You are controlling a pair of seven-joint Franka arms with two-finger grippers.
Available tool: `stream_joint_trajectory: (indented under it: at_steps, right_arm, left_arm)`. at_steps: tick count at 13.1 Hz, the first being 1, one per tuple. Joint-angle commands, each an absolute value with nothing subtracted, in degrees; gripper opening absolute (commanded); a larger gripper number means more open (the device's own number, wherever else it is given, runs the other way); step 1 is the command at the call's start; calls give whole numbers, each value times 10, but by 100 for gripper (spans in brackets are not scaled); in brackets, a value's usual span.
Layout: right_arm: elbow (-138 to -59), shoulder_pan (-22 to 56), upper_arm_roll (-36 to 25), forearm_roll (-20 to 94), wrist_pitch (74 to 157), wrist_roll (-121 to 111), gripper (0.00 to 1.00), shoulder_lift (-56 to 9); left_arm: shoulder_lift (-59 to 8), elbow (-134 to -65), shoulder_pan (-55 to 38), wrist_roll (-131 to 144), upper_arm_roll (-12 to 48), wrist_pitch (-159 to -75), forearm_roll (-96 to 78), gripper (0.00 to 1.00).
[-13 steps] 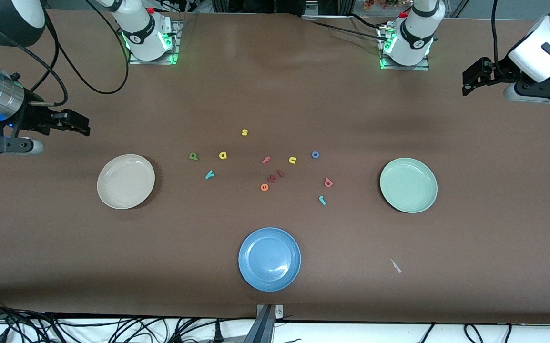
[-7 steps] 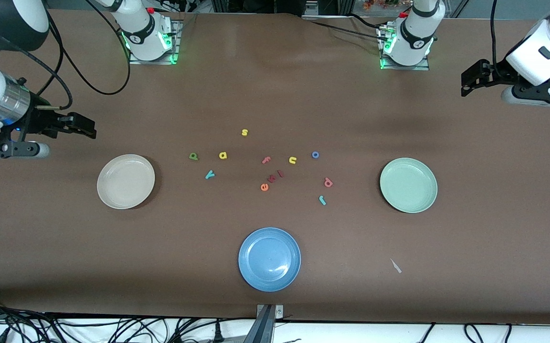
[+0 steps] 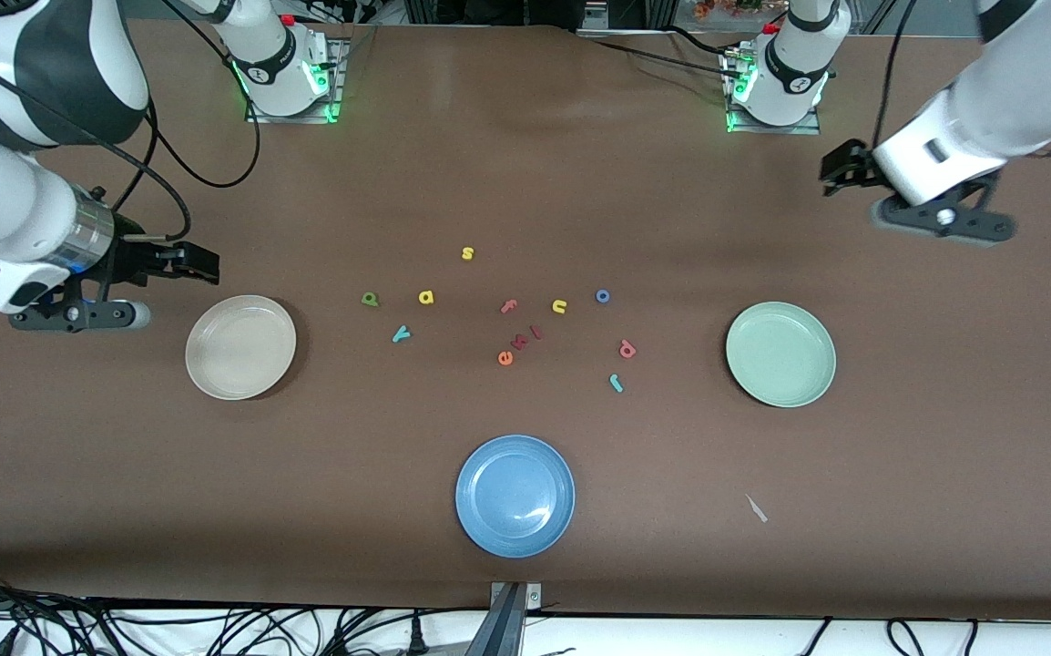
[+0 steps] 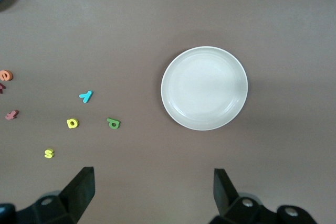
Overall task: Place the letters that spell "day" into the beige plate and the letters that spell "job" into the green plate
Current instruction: 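Move both grippers out toward the scattered foam letters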
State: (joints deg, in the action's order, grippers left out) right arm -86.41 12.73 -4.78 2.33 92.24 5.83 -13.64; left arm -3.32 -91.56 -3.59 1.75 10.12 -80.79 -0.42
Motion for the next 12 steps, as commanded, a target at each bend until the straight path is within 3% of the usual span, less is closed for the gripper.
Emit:
stream_joint_trajectory:
  at_steps: [1,4,8,12]
  right_arm:
    - [-858,134,-48,18,923,55,100,-150]
    - [-859,136,-47,25,924,54,100,-167]
    - [-860,142,-40,41,914,57,100,-184]
    - [-874,154,-40,68,911,65,100,-183]
  left_arm:
    - [-110,-850,-67,12,98,-801,-12,100]
    - [-182,-811,-95,15,99,-806,-14,100]
    - [-205,-813,-105,60,98,-900,-14,100]
    - [-228,-816,-113,112,101,-924,-22,100]
